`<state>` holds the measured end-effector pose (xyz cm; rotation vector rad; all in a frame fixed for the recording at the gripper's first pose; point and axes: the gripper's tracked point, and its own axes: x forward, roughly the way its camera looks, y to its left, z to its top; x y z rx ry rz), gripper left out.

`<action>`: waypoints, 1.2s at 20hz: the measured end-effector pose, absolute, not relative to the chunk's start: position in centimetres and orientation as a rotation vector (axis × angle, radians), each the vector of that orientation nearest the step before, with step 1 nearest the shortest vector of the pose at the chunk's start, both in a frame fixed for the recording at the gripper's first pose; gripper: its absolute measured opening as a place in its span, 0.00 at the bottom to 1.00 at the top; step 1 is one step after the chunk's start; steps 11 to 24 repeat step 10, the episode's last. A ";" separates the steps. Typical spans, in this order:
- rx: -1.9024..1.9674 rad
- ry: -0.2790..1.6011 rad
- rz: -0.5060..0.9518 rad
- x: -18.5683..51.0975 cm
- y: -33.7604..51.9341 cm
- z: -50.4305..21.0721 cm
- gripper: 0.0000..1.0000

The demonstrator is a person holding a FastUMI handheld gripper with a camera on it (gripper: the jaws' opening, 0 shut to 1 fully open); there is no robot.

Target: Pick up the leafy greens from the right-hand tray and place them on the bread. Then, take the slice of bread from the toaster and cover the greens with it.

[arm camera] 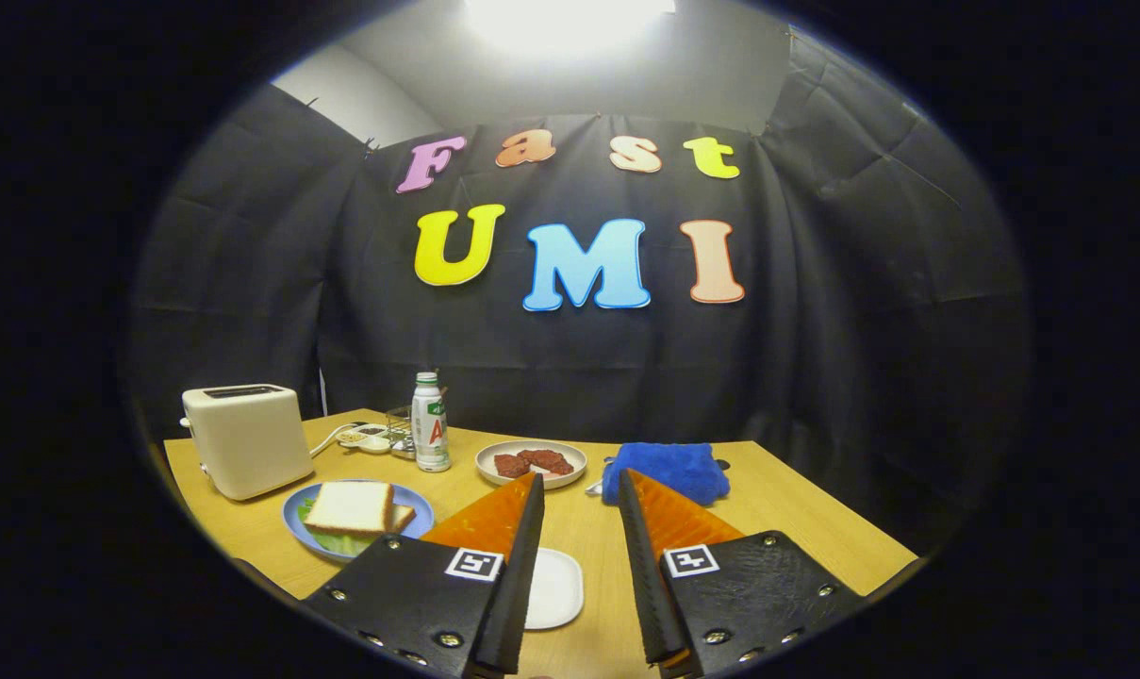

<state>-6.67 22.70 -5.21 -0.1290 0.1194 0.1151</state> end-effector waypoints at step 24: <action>-0.240 0.026 0.131 -3.5 3.7 -3.0 0.51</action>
